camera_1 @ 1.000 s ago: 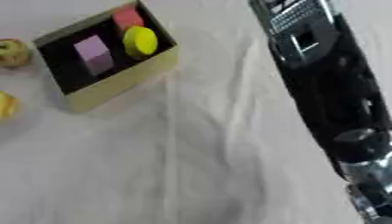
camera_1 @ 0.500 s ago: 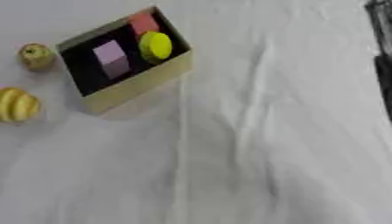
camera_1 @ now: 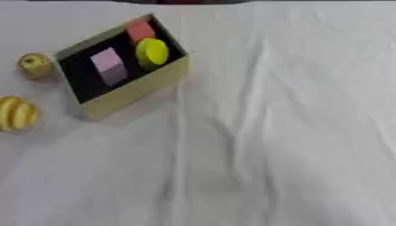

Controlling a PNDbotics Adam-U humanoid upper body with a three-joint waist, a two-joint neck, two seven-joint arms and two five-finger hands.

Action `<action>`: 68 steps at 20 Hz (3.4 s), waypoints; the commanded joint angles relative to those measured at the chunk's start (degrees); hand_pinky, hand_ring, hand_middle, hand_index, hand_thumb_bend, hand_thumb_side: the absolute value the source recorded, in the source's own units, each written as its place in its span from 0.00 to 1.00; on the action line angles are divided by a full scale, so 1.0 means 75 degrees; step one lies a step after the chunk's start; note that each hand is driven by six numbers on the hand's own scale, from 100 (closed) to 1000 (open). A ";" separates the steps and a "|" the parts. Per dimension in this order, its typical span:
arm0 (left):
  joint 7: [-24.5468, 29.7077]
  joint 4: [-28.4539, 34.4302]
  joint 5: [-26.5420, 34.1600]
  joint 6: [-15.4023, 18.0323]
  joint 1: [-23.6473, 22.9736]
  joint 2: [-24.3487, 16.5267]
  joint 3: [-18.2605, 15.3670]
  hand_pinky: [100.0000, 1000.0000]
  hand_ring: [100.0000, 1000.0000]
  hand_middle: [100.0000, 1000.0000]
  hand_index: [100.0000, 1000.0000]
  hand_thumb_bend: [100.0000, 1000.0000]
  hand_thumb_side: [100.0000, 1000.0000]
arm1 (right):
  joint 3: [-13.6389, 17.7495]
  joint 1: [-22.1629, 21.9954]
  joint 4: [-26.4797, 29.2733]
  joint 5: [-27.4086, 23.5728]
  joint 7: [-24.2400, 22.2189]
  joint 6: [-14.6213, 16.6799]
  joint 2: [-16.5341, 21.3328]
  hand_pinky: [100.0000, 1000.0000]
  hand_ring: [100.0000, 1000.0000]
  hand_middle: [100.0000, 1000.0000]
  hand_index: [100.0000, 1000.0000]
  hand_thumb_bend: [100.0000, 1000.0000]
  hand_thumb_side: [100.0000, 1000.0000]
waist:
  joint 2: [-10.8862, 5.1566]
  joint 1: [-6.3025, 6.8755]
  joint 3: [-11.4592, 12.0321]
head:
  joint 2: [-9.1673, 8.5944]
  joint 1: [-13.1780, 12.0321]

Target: Pick up objects on the table and place them in the box.

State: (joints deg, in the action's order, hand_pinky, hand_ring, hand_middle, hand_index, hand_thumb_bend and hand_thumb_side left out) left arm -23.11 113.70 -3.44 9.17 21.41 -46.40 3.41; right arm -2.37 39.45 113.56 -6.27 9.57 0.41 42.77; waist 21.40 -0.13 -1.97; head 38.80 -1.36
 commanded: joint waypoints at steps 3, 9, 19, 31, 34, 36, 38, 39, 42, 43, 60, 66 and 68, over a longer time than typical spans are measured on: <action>0.0704 0.0119 -0.0435 -0.0212 -0.0218 -0.0980 0.0022 0.75 0.78 0.73 0.90 0.44 0.48 | 0.0355 -0.0396 0.0137 -0.0007 0.0515 0.0504 0.0559 0.84 0.80 0.72 0.80 0.00 0.51 | -0.0221 0.0054 -0.0098 | 0.0137 -0.0013; 0.2909 0.0119 -0.1477 -0.0925 -0.0620 -0.1811 0.0075 0.77 0.78 0.73 0.88 0.48 0.44 | 0.0553 -0.0923 0.0137 0.0202 0.0889 0.0784 0.0816 0.84 0.79 0.71 0.80 0.00 0.49 | -0.0229 0.0125 -0.0181 | 0.0270 -0.0193; 0.5264 0.0119 -0.2306 -0.1594 -0.1088 -0.2280 0.0111 0.79 0.80 0.75 0.89 0.54 0.34 | 0.0639 -0.1147 0.0137 0.0366 0.1066 0.0890 0.0926 0.84 0.79 0.71 0.80 0.00 0.47 | -0.0252 0.0158 -0.0175 | 0.0310 -0.0237; 0.6134 0.0091 -0.2430 -0.2195 -0.1242 -0.2209 0.0209 0.81 0.82 0.78 0.89 0.54 0.20 | 0.0703 -0.1249 0.0137 0.0402 0.1154 0.0923 0.0873 0.84 0.78 0.70 0.80 0.00 0.48 | -0.0198 0.0156 -0.0243 | 0.0206 -0.0203; 0.6221 -0.0048 -0.2472 -0.2328 -0.1185 -0.2183 0.0237 0.81 0.82 0.78 0.89 0.53 0.10 | 0.0700 -0.1271 0.0137 0.0400 0.1143 0.0892 0.0855 0.84 0.78 0.70 0.80 0.00 0.48 | -0.0182 0.0165 -0.0271 | 0.0184 -0.0211; 0.6270 -0.0170 -0.2589 -0.2392 -0.1154 -0.2170 0.0240 0.81 0.82 0.78 0.89 0.52 0.03 | 0.0700 -0.1286 0.0137 0.0403 0.1137 0.0884 0.0847 0.84 0.78 0.70 0.80 0.00 0.49 | -0.0173 0.0169 -0.0286 | 0.0170 -0.0216; 0.6338 -0.0327 -0.2788 -0.2466 -0.1135 -0.2160 0.0235 0.82 0.82 0.79 0.90 0.52 0.00 | 0.0701 -0.1299 0.0137 0.0404 0.1134 0.0876 0.0838 0.84 0.78 0.70 0.79 0.00 0.49 | -0.0166 0.0175 -0.0297 | 0.0169 -0.0223; 0.6375 -0.0409 -0.2889 -0.2495 -0.1127 -0.2150 0.0232 0.82 0.82 0.79 0.90 0.53 0.00 | 0.0703 -0.1303 0.0137 0.0405 0.1135 0.0875 0.0833 0.84 0.78 0.70 0.79 0.00 0.48 | -0.0163 0.0178 -0.0302 | 0.0170 -0.0229; 0.6433 -0.0645 -0.3099 -0.2566 -0.1084 -0.2105 0.0208 0.82 0.82 0.79 0.89 0.52 0.00 | 0.0713 -0.1322 0.0137 0.0408 0.1146 0.0879 0.0822 0.84 0.78 0.70 0.79 0.00 0.49 | -0.0157 0.0183 -0.0313 | 0.0168 -0.0243; 0.6445 -0.0721 -0.3149 -0.2584 -0.1066 -0.2091 0.0204 0.82 0.82 0.79 0.89 0.52 0.00 | 0.0714 -0.1330 0.0137 0.0409 0.1150 0.0878 0.0817 0.84 0.78 0.70 0.79 0.00 0.49 | -0.0155 0.0183 -0.0317 | 0.0169 -0.0249; 0.6840 -0.1796 -0.3777 -0.2551 -0.0717 -0.1852 0.0311 0.83 0.82 0.79 0.88 0.53 0.00 | 0.0727 -0.1418 0.0137 0.0378 0.1141 0.0860 0.0728 0.84 0.77 0.69 0.79 0.00 0.50 | -0.0120 0.0190 -0.0415 | 0.0088 -0.0461; 0.6902 -0.2095 -0.4041 -0.2471 -0.0571 -0.1762 0.0376 0.82 0.81 0.78 0.87 0.50 0.00 | 0.0743 -0.1443 0.0137 0.0348 0.1148 0.0857 0.0701 0.84 0.77 0.69 0.79 0.00 0.50 | -0.0102 0.0188 -0.0449 | 0.0068 -0.0506; 0.6930 -0.2175 -0.4177 -0.2436 -0.0536 -0.1742 0.0408 0.81 0.80 0.77 0.86 0.48 0.00 | 0.0746 -0.1441 0.0137 0.0338 0.1146 0.0861 0.0694 0.84 0.77 0.69 0.79 0.00 0.50 | -0.0100 0.0187 -0.0455 | 0.0068 -0.0520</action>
State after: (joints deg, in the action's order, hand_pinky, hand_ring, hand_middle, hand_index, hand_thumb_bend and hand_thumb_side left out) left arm 28.72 97.44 -34.09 -9.34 16.71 -58.17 6.86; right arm 2.31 28.23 113.70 -3.56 18.08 6.92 46.68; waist 21.62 1.28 -5.34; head 39.76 -5.00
